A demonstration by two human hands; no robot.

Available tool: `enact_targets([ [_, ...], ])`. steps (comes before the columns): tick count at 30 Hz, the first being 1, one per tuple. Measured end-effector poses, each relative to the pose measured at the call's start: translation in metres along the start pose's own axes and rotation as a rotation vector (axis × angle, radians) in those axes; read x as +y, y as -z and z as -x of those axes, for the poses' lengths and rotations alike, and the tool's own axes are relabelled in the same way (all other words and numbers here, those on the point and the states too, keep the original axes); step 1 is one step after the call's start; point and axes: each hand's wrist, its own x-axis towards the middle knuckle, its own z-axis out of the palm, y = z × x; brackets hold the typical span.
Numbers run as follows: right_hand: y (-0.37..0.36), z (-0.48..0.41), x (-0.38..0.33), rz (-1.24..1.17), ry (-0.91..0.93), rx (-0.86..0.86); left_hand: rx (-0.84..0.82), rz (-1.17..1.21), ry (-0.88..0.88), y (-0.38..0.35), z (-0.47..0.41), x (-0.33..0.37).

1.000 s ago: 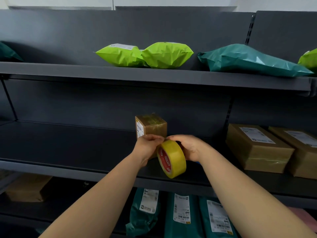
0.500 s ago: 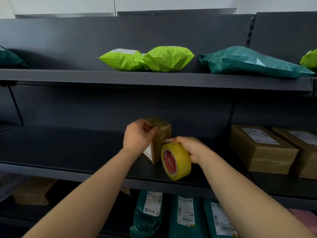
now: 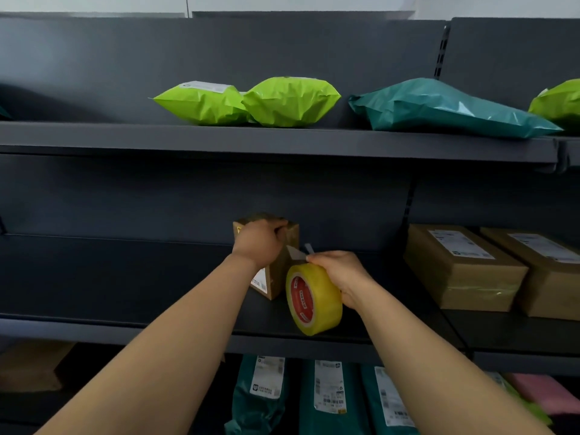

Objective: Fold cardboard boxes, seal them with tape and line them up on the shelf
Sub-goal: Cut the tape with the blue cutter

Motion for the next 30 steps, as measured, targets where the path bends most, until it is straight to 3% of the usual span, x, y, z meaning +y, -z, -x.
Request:
enact_targets([
  [7,0.005,0.014,0.002,-0.025,0.007,0.025,0.210,-0.077,0.078,-0.012,-0.002,0.006],
  [26,0.002,0.021,-0.001,0.068,-0.024,0.056,0.069,0.046,-0.053,-0.001,0.007,-0.009],
  [30,0.004,0.023,-0.003,0.009,-0.035,0.063,0.107,0.105,-0.026,0.003,0.011,-0.013],
])
